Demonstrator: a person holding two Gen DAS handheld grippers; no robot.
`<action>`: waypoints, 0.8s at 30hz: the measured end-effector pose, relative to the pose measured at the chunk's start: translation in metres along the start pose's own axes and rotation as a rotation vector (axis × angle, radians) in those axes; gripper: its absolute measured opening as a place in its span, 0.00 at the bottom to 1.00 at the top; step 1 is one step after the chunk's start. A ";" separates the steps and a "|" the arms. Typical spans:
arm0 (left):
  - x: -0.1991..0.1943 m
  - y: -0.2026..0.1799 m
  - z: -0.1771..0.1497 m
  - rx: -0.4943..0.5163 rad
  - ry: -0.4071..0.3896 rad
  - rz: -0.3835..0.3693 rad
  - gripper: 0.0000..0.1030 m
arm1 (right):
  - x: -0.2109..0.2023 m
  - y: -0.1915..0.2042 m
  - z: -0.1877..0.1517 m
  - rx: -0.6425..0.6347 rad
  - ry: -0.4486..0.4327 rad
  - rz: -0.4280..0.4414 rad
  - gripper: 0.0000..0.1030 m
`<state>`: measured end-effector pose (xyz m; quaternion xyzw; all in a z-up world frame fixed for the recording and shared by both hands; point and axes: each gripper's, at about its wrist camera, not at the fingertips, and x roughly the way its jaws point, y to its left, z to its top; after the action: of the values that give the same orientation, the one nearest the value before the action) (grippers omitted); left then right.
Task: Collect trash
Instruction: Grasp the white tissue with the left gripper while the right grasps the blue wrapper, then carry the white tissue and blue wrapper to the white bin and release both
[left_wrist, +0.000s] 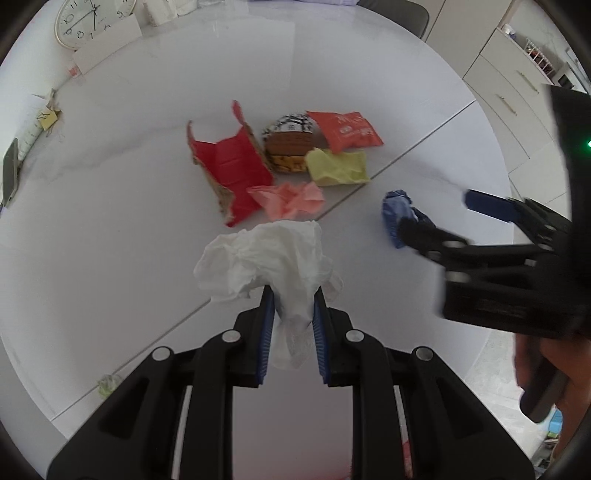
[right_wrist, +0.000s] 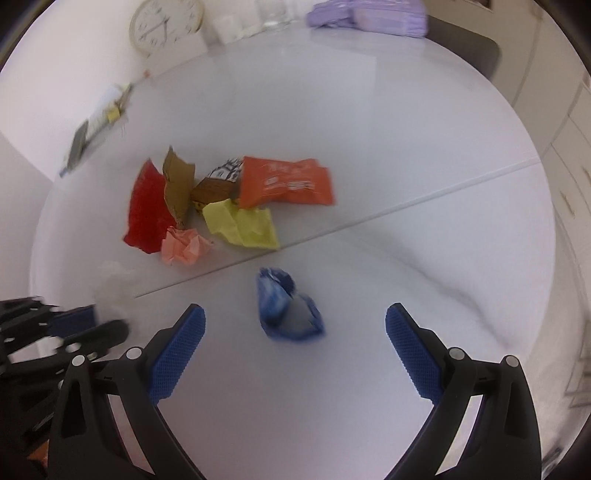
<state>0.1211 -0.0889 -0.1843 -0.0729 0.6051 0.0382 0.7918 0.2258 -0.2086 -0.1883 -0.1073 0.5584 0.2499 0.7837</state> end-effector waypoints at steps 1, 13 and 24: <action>0.002 0.004 0.001 -0.002 0.001 -0.004 0.20 | 0.005 0.004 0.002 -0.013 0.007 -0.009 0.91; 0.003 0.004 0.022 0.031 0.006 -0.033 0.20 | 0.013 -0.010 0.003 0.057 0.062 0.046 0.21; -0.039 -0.068 0.001 0.185 -0.055 -0.079 0.20 | -0.076 -0.067 -0.075 0.167 -0.031 -0.015 0.21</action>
<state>0.1223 -0.1545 -0.1418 -0.0222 0.5809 -0.0473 0.8123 0.1797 -0.3201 -0.1513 -0.0420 0.5643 0.1980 0.8004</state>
